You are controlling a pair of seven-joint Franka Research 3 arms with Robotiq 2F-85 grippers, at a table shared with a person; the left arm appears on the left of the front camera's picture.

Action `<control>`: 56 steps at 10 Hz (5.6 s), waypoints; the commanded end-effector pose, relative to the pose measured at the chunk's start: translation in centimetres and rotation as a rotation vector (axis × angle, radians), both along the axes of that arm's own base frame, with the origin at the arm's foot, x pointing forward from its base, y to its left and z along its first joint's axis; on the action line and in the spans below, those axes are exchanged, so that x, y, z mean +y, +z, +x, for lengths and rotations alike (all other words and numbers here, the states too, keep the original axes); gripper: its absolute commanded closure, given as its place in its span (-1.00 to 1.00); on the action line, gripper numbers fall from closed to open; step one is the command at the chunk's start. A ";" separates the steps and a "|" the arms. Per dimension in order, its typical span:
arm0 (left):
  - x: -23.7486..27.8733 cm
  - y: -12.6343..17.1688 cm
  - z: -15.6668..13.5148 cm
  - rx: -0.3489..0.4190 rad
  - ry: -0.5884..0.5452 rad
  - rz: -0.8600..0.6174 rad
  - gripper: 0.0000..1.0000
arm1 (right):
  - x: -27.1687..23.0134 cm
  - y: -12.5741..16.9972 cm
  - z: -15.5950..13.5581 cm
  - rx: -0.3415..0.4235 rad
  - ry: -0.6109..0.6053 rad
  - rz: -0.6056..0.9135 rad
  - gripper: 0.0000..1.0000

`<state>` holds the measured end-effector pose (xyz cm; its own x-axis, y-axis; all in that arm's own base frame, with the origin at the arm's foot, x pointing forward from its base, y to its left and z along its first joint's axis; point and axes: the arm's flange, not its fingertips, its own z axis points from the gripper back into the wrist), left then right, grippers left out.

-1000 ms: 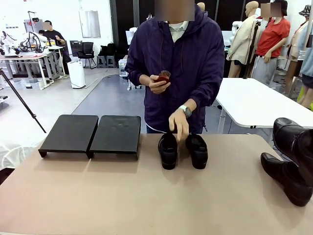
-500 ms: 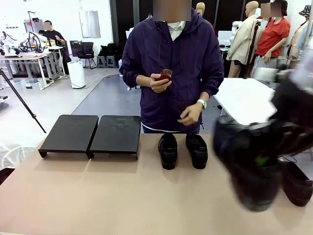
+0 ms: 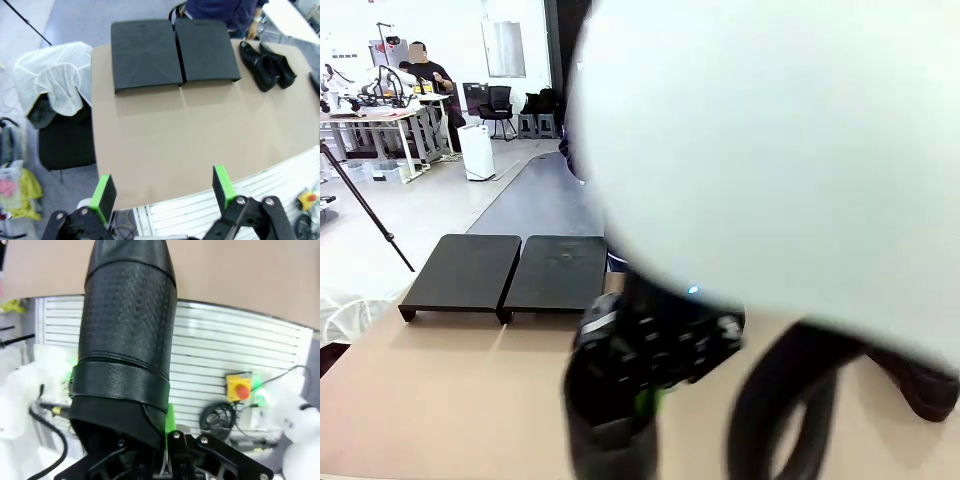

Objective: Organize the shoes by placing them on the stand.
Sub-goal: Pick up one Shoe and place it in the middle of the table.

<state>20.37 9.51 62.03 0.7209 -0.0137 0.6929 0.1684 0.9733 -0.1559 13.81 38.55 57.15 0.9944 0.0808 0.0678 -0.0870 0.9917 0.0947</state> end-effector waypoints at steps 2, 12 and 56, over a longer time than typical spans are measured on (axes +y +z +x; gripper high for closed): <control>0.0 -0.1 0.0 0.001 0.005 -0.001 -1.00 | 5.3 -4.5 4.4 -0.009 -0.094 -0.001 1.00; 0.0 -0.1 0.0 0.001 0.005 -0.001 -1.00 | 8.1 -16.1 16.4 -0.054 -0.081 0.018 1.00; 0.0 -0.1 0.0 0.001 0.005 -0.001 -1.00 | -55.1 -7.1 22.9 0.190 -0.123 0.786 -1.00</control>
<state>20.37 9.58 62.02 0.7208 -0.0121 0.6930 0.1683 0.9730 -0.1580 37.07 -16.59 51.08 0.9828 -0.0192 -0.1837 0.1413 0.7189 0.6806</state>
